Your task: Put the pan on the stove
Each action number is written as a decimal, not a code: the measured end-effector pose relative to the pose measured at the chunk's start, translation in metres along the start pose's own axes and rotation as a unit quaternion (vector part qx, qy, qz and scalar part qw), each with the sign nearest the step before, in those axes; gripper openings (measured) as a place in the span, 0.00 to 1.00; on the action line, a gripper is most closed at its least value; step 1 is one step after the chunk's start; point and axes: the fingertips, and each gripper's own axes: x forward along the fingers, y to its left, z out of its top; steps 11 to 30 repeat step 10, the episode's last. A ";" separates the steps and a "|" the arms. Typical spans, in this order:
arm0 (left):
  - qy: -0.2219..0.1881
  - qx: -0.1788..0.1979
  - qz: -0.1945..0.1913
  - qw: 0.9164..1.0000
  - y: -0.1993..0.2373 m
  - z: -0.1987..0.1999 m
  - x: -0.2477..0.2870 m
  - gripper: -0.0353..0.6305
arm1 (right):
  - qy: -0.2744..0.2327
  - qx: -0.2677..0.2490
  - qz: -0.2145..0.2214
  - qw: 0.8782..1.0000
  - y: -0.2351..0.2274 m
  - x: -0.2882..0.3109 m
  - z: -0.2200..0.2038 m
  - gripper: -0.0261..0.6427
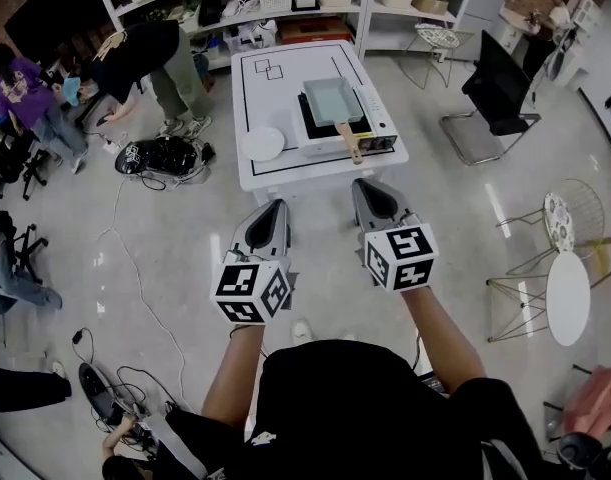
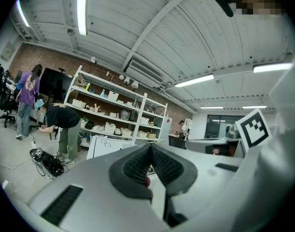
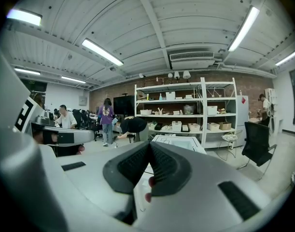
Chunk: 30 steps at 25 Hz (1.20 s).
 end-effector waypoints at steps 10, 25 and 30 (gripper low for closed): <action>-0.002 -0.013 -0.001 1.000 -0.008 0.000 0.001 0.06 | 0.001 -0.005 0.006 1.000 -0.006 -0.003 0.000 0.04; -0.002 -0.013 -0.001 1.000 -0.008 0.000 0.001 0.06 | 0.001 -0.005 0.006 1.000 -0.006 -0.003 0.000 0.04; -0.002 -0.013 -0.001 1.000 -0.008 0.000 0.001 0.06 | 0.001 -0.005 0.006 1.000 -0.006 -0.003 0.000 0.04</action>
